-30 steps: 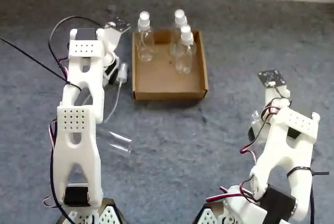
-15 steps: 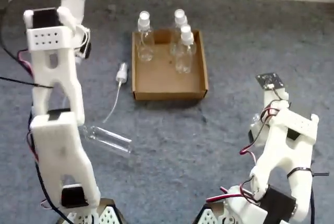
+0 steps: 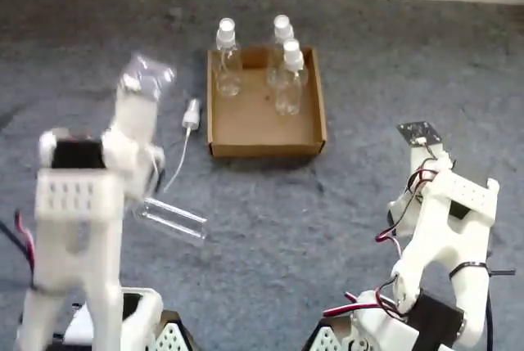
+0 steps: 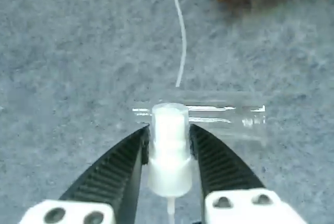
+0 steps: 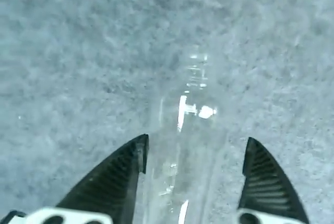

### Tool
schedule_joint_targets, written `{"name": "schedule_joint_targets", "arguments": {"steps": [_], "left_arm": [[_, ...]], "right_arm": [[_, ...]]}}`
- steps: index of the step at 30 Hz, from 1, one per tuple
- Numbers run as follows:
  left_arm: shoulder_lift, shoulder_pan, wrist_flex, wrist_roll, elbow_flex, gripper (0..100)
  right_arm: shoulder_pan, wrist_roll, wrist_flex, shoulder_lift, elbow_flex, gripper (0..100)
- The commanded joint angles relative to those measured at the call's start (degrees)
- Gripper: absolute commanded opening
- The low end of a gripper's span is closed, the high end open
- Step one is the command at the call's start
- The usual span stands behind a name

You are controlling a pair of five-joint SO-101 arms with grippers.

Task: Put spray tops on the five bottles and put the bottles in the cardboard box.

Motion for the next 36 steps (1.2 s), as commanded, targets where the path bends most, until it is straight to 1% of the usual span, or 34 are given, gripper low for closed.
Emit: {"name": "schedule_joint_targets", "arguments": {"steps": [1, 6, 9, 11, 16, 18, 21, 23, 28, 30, 33, 35, 36], "left_arm": [[-10.7, 5.2, -3.0, 2.6, 8.9, 0], [-14.0, 6.3, -9.9, 3.5, 15.4, 0], [-14.0, 6.4, -14.1, 6.1, 19.5, 0], [-14.1, 6.4, -15.7, 6.4, 21.5, 0], [-14.5, 6.0, -16.2, 6.2, 23.2, 0], [-14.5, 6.0, -16.2, 6.2, 23.2, 0], [-14.5, 6.0, -16.1, 6.2, 23.2, 0], [-14.5, 6.0, -16.1, 6.2, 23.3, 0], [-14.5, 6.1, -16.2, 6.2, 23.3, 0], [-14.5, 6.3, -16.2, 6.2, 23.3, 0], [-14.5, 6.3, -16.2, 6.2, 23.3, 0], [-14.5, 6.3, -16.3, 6.3, 23.2, 0], [-14.5, 6.3, -16.4, 6.4, 22.9, 0]], "right_arm": [[-0.7, 0.2, 0.7, -2.5, -1.0, 23.2], [-0.7, 0.2, 0.3, -2.1, -1.1, 23.2], [-0.7, -0.1, 0.3, -1.9, -2.9, 23.2], [-0.7, -2.6, 0.3, -1.9, -4.6, 23.2], [-3.9, -3.5, 0.7, -1.0, -6.1, 22.9], [-5.2, -3.5, 0.7, 1.3, -6.2, 22.9], [-5.1, -3.5, 0.7, 5.8, -6.5, 22.8], [-4.4, -3.7, 0.7, 7.9, -6.5, 20.1], [-2.6, -3.5, 0.8, 8.0, -8.2, 0.9], [-2.4, -3.6, 1.9, 6.7, -11.7, 0.7], [-3.2, -3.8, 9.0, 2.9, -18.7, 0.5], [-5.9, -4.0, 13.5, -0.9, -23.5, 0.5], [-7.3, -5.2, 14.7, -3.4, -25.3, 0.5]]}}
